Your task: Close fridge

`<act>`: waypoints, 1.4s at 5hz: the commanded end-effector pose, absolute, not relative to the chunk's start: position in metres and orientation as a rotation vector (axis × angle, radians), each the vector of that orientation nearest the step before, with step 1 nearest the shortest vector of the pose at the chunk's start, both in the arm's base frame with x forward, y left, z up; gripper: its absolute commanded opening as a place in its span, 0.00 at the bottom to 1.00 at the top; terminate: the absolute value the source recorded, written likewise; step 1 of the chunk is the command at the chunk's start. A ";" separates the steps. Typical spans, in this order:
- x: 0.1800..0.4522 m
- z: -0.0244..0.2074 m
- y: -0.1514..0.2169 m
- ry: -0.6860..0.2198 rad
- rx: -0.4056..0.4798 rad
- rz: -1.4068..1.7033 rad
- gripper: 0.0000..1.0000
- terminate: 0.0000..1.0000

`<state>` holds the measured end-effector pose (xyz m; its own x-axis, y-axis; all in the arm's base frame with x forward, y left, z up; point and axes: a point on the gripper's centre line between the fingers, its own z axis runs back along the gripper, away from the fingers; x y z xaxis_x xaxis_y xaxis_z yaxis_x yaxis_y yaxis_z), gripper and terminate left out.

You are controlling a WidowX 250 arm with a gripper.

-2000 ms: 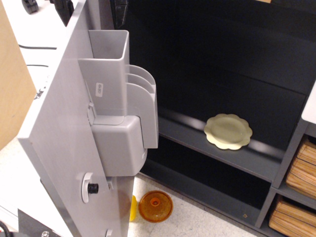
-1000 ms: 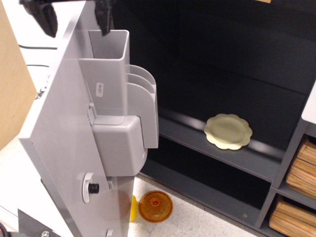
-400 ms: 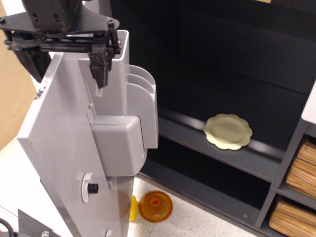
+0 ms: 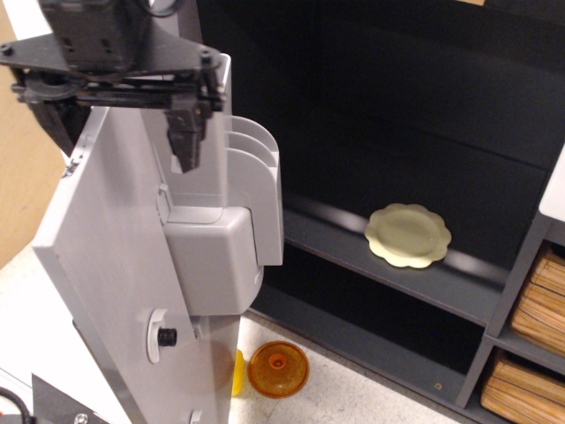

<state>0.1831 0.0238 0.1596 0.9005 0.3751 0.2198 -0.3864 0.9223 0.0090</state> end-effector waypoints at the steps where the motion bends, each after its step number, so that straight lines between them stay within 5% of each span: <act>1: 0.220 0.171 -0.019 -0.240 0.041 0.357 1.00 0.00; 3: 0.238 0.205 -0.041 -0.293 -0.030 0.332 1.00 0.00; 5: 0.207 0.235 -0.012 -0.248 -0.085 0.214 1.00 0.00; 7: 0.199 0.163 0.019 -0.221 0.107 -0.013 1.00 0.00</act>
